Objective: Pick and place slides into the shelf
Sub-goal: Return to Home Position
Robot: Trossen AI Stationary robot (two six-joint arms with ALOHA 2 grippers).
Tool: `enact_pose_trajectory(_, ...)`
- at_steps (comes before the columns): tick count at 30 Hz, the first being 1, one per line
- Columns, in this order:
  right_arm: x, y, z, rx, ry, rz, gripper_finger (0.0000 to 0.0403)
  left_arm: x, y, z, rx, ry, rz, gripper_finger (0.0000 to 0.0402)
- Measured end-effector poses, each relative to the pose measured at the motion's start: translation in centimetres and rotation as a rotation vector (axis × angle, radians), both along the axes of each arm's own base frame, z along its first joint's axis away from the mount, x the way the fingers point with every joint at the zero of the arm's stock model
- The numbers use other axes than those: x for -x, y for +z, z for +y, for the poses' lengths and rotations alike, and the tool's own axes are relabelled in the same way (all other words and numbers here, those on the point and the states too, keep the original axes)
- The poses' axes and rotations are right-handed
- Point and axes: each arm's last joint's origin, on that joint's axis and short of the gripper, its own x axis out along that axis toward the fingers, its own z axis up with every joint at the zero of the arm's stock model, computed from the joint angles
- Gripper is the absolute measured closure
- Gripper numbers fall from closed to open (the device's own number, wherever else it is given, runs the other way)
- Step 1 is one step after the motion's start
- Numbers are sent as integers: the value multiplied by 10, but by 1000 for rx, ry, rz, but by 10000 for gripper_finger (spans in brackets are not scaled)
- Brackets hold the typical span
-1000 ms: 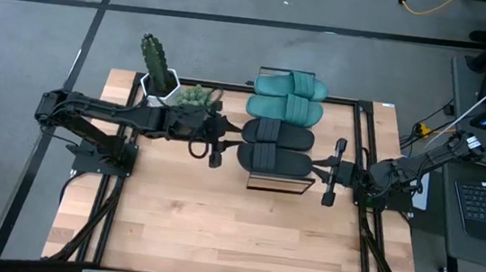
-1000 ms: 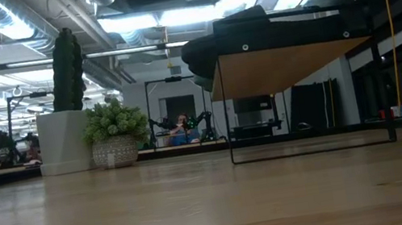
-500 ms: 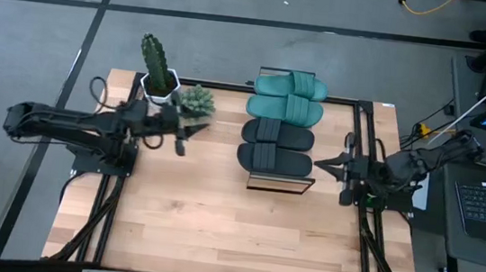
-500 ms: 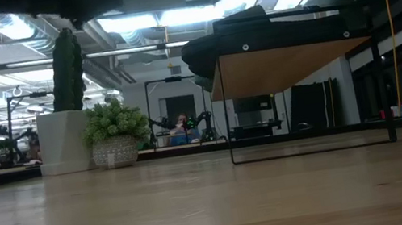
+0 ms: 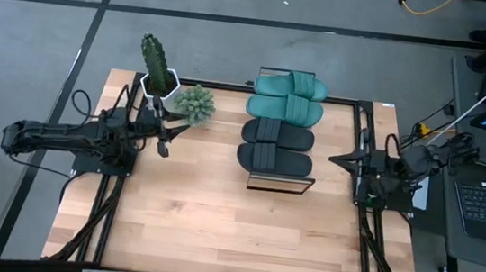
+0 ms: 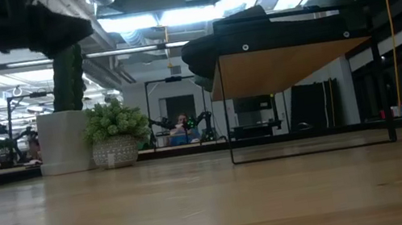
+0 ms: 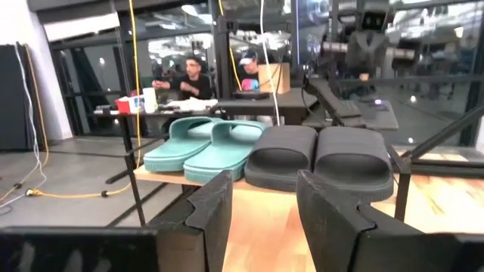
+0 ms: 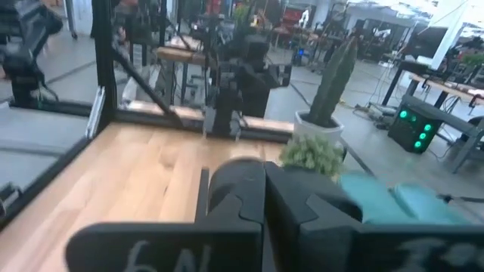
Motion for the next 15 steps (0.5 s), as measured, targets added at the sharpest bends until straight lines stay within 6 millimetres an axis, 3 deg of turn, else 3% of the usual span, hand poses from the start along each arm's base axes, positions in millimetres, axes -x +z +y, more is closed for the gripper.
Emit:
enact_pose_trajectory(7, -8, -44, 4, -12, 0, 24, 391, 6, -27, -1, 21, 1, -64, 262)
enact_pose_trajectory(15, -9, -77, 8, -75, 102, -34, 396, 7, -38, -1, 68, -1, -57, 262)
